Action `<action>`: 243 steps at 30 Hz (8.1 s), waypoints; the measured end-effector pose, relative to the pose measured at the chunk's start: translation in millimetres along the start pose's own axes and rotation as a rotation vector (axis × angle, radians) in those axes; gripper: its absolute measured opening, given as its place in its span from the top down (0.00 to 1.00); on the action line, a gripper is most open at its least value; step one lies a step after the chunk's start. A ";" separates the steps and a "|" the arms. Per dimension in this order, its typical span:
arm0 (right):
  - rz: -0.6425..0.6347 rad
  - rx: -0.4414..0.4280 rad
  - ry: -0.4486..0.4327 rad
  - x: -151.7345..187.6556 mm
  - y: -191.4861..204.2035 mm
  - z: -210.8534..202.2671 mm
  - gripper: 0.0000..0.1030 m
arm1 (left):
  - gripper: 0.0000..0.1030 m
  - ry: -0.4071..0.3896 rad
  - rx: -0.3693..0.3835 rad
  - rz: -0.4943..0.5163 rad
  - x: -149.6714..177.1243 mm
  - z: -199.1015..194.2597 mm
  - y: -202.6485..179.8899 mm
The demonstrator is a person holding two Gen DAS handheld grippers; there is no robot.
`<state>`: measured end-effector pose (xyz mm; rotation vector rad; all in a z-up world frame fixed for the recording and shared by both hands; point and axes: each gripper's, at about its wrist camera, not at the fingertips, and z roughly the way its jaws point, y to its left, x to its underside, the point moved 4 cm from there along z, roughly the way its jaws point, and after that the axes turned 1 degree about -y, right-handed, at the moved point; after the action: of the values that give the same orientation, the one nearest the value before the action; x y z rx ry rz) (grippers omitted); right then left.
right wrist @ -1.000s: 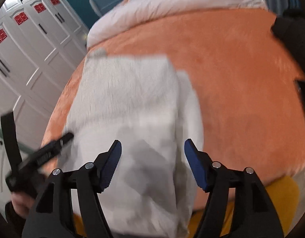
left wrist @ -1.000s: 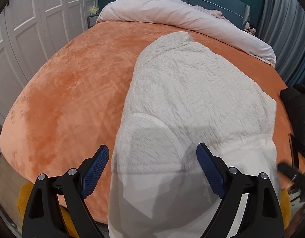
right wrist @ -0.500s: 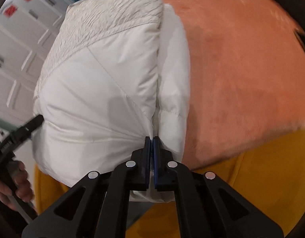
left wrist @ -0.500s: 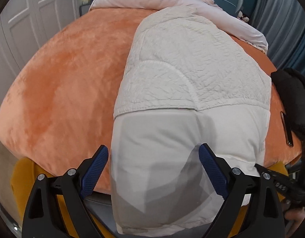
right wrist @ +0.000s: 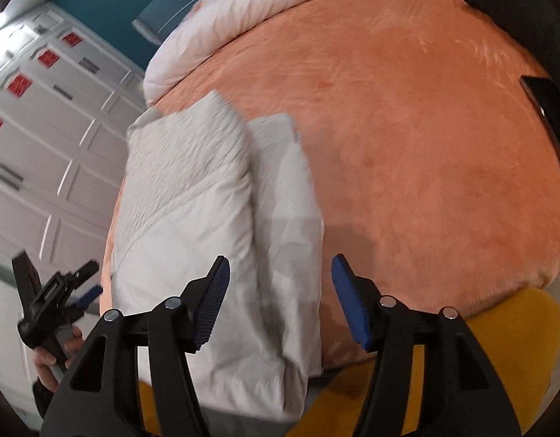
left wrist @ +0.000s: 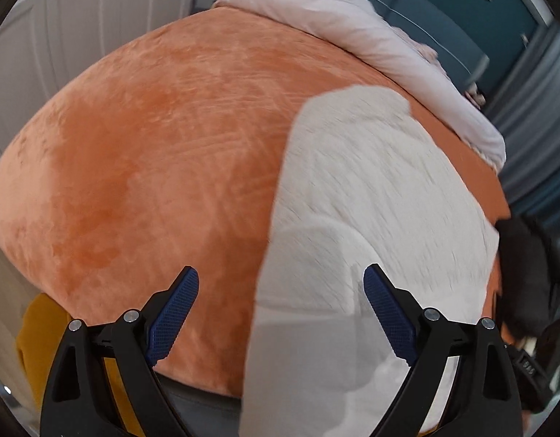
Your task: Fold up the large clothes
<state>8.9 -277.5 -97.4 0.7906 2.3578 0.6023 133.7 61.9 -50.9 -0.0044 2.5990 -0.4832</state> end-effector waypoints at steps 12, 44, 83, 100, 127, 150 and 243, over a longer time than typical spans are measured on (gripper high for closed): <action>0.210 -0.159 0.194 10.4 -18.5 66.2 0.29 | 0.07 0.168 0.323 -0.260 6.9 56.6 22.1; 0.285 -0.379 0.131 7.1 1.5 107.8 0.58 | 0.09 0.067 0.125 0.234 -0.5 59.6 -106.7; -0.085 -0.310 0.079 -115.7 162.2 236.1 0.55 | 0.17 -0.302 -0.136 0.328 -190.7 107.5 10.1; -0.322 0.050 -0.153 -172.2 238.9 200.8 0.41 | 0.17 -0.180 -0.148 0.358 -131.2 92.3 -34.1; -0.512 0.024 -0.115 -98.0 218.3 165.6 0.87 | 0.09 -0.174 -0.206 0.349 -118.5 100.2 -43.2; -0.534 0.054 -0.077 -106.6 230.3 165.1 0.85 | 0.09 -0.153 -0.247 0.250 -118.5 83.9 -7.0; -0.534 0.328 -0.144 128.8 136.9 65.2 0.34 | 0.15 -0.176 -0.393 0.291 63.2 14.0 -15.9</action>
<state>19.5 -79.7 -115.6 0.2893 2.4161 -0.0632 83.4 36.6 -86.6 0.1877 2.4234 0.1283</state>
